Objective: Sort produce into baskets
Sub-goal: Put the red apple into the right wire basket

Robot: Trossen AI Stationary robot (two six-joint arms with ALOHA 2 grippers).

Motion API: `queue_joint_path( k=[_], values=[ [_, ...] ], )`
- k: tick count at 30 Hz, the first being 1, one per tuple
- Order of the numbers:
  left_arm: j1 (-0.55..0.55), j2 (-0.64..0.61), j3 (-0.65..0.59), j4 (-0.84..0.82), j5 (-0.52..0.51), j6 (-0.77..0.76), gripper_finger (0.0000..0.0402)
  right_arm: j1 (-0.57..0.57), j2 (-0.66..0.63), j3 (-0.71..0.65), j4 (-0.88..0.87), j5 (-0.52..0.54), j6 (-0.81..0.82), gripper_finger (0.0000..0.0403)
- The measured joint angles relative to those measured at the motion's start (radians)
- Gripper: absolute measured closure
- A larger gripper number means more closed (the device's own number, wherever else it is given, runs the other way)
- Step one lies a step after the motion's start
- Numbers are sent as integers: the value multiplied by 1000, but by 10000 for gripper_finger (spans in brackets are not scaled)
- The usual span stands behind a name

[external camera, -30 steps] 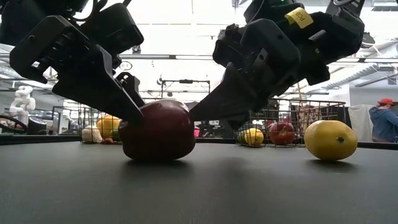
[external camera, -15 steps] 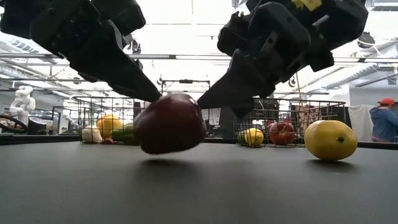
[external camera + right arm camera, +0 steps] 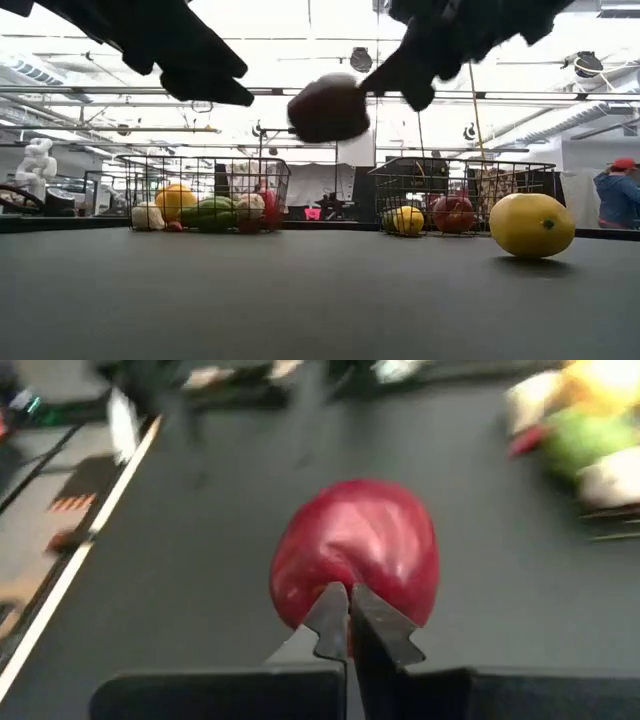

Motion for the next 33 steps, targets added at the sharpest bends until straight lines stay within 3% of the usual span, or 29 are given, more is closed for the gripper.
queue_joint_path(
  k=[7, 13, 20, 26, 33],
  values=[
    [-12, -4, 0, 1, -8, -1, 68, -219, -339, 0, -221, 107, -42, 402],
    [-12, -4, 0, -2, -8, 0, 68, -491, -501, 1, -377, 146, -73, 402],
    [-12, -4, 0, -10, -8, 0, 68, -709, -493, 0, -656, 83, -53, 402],
    [-12, -4, 0, -27, -7, -1, 68, -734, -484, 0, -779, 59, -22, 402],
    [-12, -4, 0, -27, -7, -1, 68, -734, -471, 44, -958, 102, 7, 402]
  ],
)
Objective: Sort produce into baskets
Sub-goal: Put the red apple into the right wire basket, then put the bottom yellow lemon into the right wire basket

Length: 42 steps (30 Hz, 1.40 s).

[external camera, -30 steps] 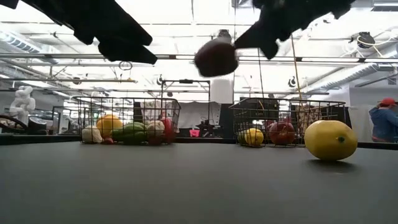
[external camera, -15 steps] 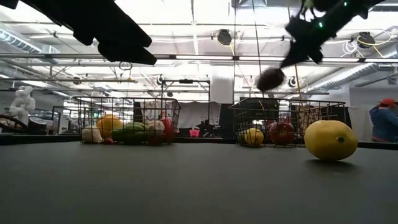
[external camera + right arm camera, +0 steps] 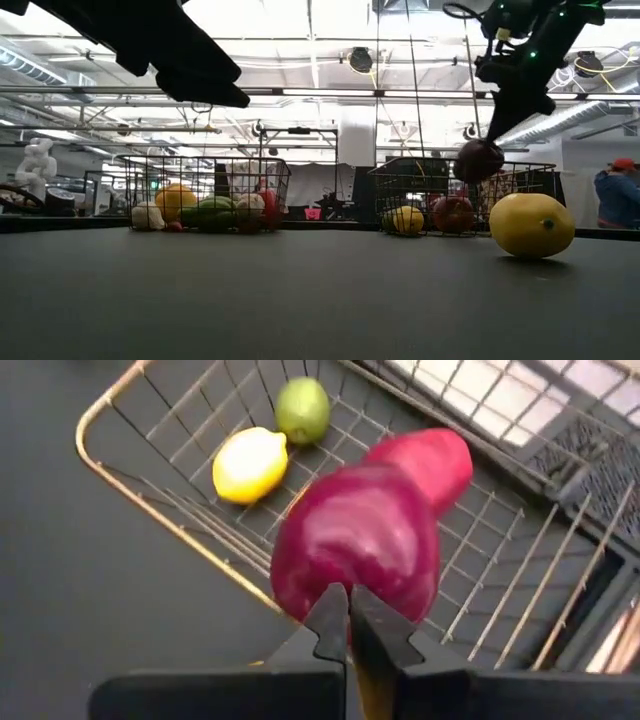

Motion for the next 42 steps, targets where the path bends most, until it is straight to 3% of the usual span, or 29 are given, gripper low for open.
queue_joint_path(
  k=[7, 17, 22, 25, 33, 36, 42],
  values=[
    [0, 3, 0, 3, 0, -1, 68, 0, 40, 16, -48, 51, 30, 392],
    [0, 54, 0, 7, 1, -3, 68, 0, 72, 20, 36, 73, -8, 296],
    [1, 77, 0, 7, 1, -11, 68, 35, 10, 113, 24, -52, 4, 274],
    [3, 85, 0, 9, 1, -30, 68, 121, -61, 132, 24, -137, 44, 273],
    [0, 85, 0, 57, -3, -79, 68, 498, -191, -59, 20, -110, 305, 273],
    [-4, 85, 0, 81, -3, -79, 68, 630, -192, -185, 154, -105, 385, 273],
    [-1, 85, 0, 88, -7, -78, 68, 858, -108, -398, 620, -141, 388, 257]
  ],
)
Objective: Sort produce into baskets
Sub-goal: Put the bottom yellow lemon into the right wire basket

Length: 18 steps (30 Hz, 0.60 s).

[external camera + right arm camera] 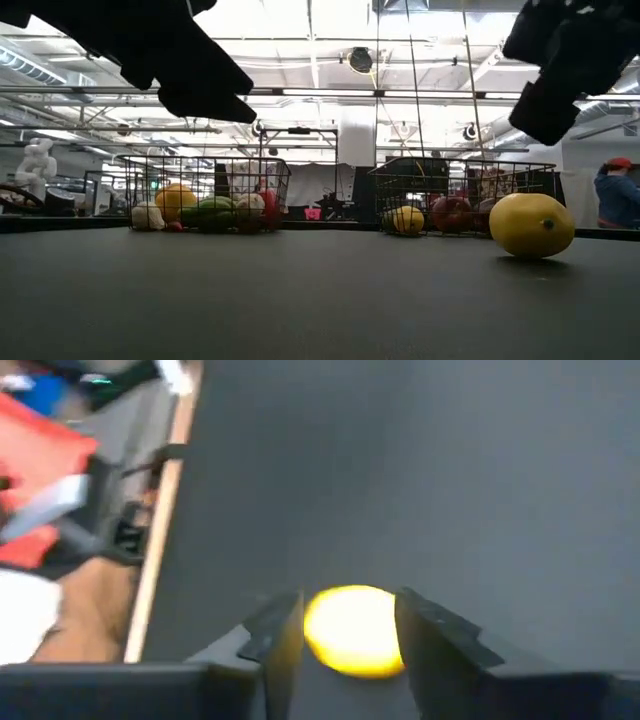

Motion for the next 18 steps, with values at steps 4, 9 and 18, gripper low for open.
queue_joint_path(
  k=[4, 9, 18],
  values=[
    [19, 0, 0, -8, -3, 16, 68, 106, 89, -19, 133, 11, -19, 211],
    [32, 0, 0, -21, -4, 27, 68, 191, 239, -18, 273, 88, -20, 132],
    [42, 0, 0, -26, -3, 82, 68, 299, 480, -18, 509, 184, -138, 56]
  ],
)
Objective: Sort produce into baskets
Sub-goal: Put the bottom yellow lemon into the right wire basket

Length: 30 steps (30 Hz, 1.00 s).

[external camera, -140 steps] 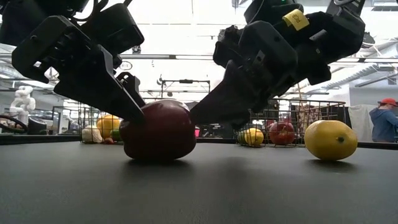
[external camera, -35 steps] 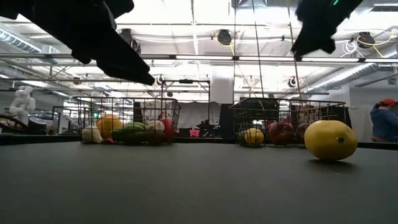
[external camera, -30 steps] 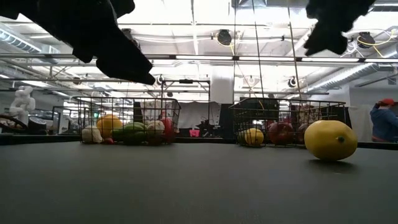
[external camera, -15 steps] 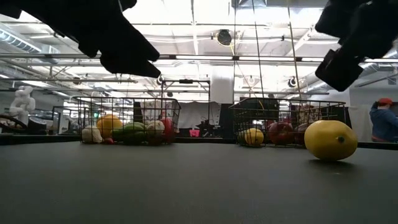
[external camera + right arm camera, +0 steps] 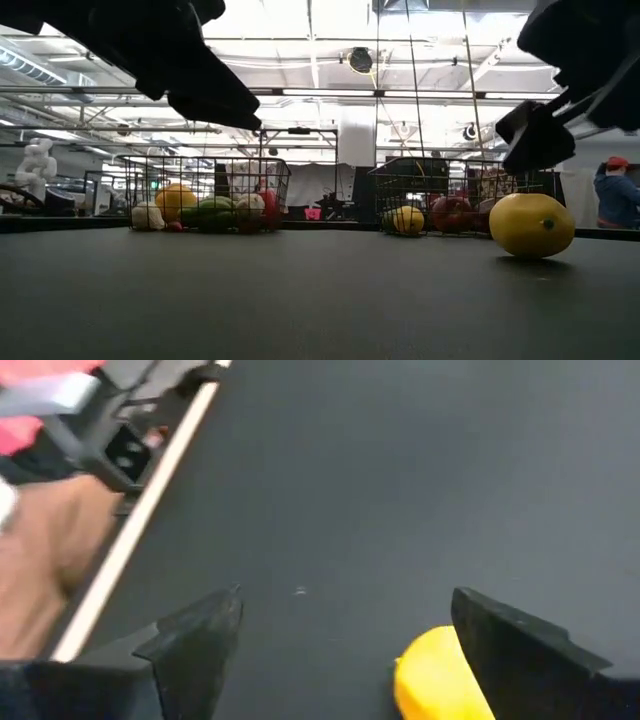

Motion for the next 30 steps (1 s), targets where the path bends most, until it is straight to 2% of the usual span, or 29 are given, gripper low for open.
queue_joint_path(
  k=[3, 13, 19, 23, 27, 30],
  values=[
    [16, 0, 0, 0, 0, 20, 68, 25, 39, 0, 2, 61, 5, 57],
    [61, 0, 0, -2, 0, 31, 68, 58, 79, 0, -10, 67, -124, 62],
    [60, 0, 0, -4, 0, 25, 68, 57, 76, 10, -26, 84, -378, 62],
    [60, 0, 0, -4, 0, 21, 68, 56, 75, 47, -53, 123, -476, 62],
    [59, 0, 0, -11, 0, -4, 68, 59, 74, 118, -238, 139, -469, 62],
    [58, 0, 0, -14, 3, -29, 68, 62, 75, 172, -431, 156, -338, 62]
  ],
)
